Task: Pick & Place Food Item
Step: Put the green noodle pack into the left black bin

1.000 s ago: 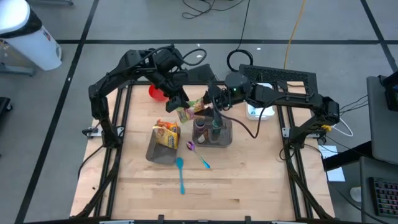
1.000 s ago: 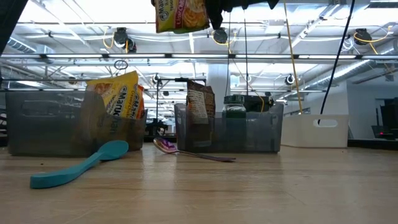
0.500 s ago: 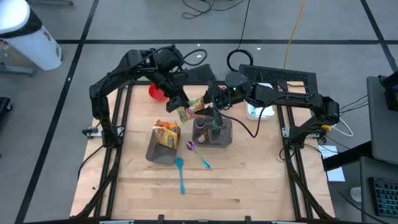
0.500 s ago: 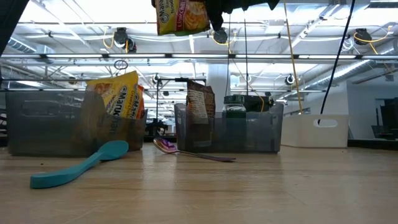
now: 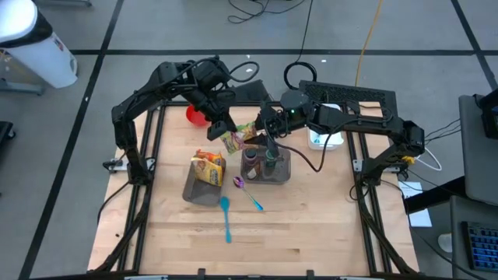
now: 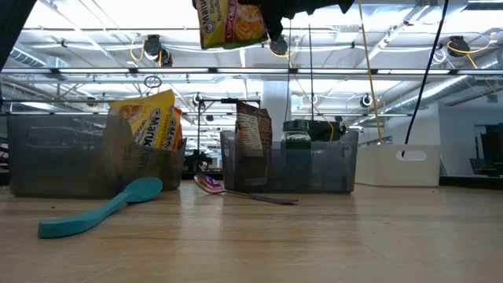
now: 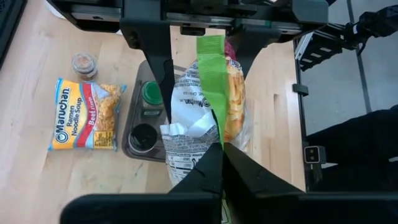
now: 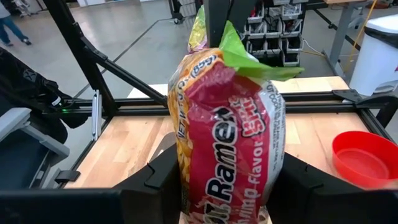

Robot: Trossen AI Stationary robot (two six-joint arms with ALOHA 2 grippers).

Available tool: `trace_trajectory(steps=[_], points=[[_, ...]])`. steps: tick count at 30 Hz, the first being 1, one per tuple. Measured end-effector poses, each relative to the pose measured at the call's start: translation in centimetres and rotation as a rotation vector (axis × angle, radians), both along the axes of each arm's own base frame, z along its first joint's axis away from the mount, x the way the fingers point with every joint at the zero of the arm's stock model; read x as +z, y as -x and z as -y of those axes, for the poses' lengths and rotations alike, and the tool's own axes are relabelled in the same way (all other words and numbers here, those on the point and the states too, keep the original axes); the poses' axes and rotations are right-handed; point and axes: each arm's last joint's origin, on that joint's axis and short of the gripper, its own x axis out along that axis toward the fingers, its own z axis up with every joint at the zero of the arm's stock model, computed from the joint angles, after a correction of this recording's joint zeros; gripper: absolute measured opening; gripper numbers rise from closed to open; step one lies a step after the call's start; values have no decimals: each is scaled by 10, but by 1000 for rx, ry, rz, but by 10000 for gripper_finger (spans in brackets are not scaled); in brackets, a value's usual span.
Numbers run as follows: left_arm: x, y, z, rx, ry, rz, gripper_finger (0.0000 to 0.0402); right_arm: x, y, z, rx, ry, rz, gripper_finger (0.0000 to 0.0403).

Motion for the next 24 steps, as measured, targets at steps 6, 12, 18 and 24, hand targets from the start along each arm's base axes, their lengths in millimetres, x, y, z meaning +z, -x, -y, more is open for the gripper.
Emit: trace_trajectory(steps=[6,12,18,24], points=[[1,-1,0,-23,-23,16,11,0,0,0,1,3,1,161],[1,-1,0,-39,-38,23,8,0,0,0,2,3,2,174],[1,-1,0,-46,-48,25,4,0,0,0,-3,-18,1,202],[1,0,-3,-47,-55,27,3,1,1,3,-17,-51,-2,242]])
